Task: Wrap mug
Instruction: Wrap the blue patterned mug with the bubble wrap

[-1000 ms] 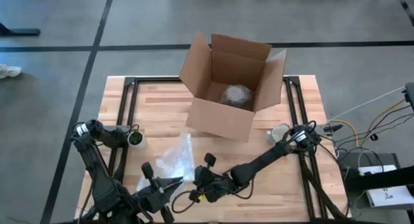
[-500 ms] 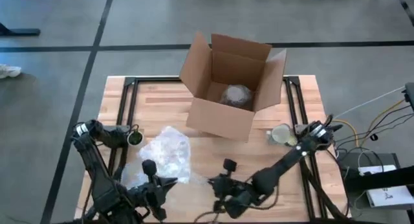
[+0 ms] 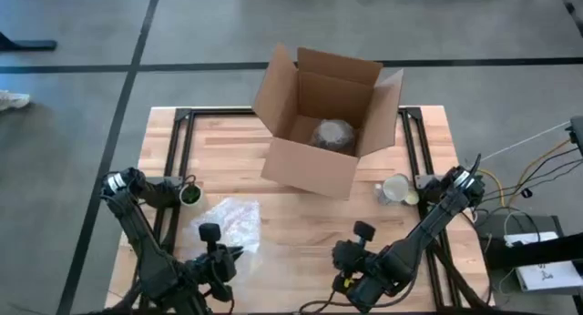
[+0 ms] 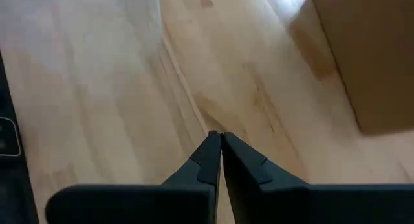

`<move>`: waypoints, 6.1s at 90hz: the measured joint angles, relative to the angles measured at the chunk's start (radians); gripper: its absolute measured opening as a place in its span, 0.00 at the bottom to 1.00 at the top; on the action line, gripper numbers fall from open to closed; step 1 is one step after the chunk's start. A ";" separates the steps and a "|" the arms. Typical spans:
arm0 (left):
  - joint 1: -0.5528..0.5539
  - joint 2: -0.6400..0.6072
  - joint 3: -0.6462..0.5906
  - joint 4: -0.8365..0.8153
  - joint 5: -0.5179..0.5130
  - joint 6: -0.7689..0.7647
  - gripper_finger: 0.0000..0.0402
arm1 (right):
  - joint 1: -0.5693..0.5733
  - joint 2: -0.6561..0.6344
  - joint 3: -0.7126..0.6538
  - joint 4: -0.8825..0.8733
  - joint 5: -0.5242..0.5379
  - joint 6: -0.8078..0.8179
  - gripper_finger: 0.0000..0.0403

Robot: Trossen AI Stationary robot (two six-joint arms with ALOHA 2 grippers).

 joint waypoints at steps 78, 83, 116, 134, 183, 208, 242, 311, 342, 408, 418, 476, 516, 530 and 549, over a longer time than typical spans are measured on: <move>0.150 -0.023 -0.217 -0.066 0.048 -0.029 0.44 | -0.298 0.480 0.084 0.837 -0.480 -0.566 0.00; 0.150 -0.030 -0.222 -0.073 0.090 -0.029 0.47 | -0.291 0.460 0.084 0.727 -0.482 -0.555 0.00; 0.073 -0.033 -0.323 0.206 0.274 0.140 0.57 | -0.215 0.310 0.111 0.178 -0.491 -0.476 0.00; 0.019 -0.032 -0.516 0.643 0.272 0.347 0.61 | -0.186 0.304 0.109 0.134 -0.464 -0.374 0.00; 0.029 -0.036 -0.879 0.919 0.251 0.228 0.56 | -0.151 0.309 0.109 0.002 -0.483 -0.257 0.00; 0.060 -0.033 -0.901 1.012 0.271 0.261 0.14 | -0.150 0.309 0.109 0.192 -0.479 -0.304 0.00; 0.095 -0.044 -0.677 0.817 0.297 0.373 0.00 | -0.151 0.308 0.110 0.493 -0.478 -0.466 0.00; 0.210 -0.046 0.070 0.151 -0.218 0.647 0.00 | -0.158 0.415 0.110 0.628 -0.230 -0.525 0.00; 0.525 -0.057 0.187 -0.148 -0.176 0.693 0.00 | -0.141 0.387 0.141 0.188 -0.477 -0.376 0.00; 0.564 -0.132 -0.269 -0.033 0.130 0.457 0.00 | -0.092 0.356 0.208 0.185 -0.224 -0.390 0.00; 0.458 -0.161 -0.292 0.042 0.163 0.317 0.00 | -0.120 0.371 0.207 0.183 -0.117 -0.311 0.00; 0.124 -0.188 -0.582 0.764 -0.087 0.181 0.00 | -0.277 0.503 0.211 0.610 -0.564 -0.482 0.00; 0.112 -0.187 -0.591 0.804 -0.002 0.245 0.00 | -0.214 0.510 0.451 0.479 -0.549 -0.747 0.00; 0.104 -0.190 -0.591 0.804 0.056 0.261 0.00 | -0.219 0.510 0.469 0.477 -0.432 -0.750 0.00; 0.060 -0.220 -0.591 0.803 0.214 0.319 0.00 | -0.225 0.510 0.470 0.478 -0.327 -0.750 0.00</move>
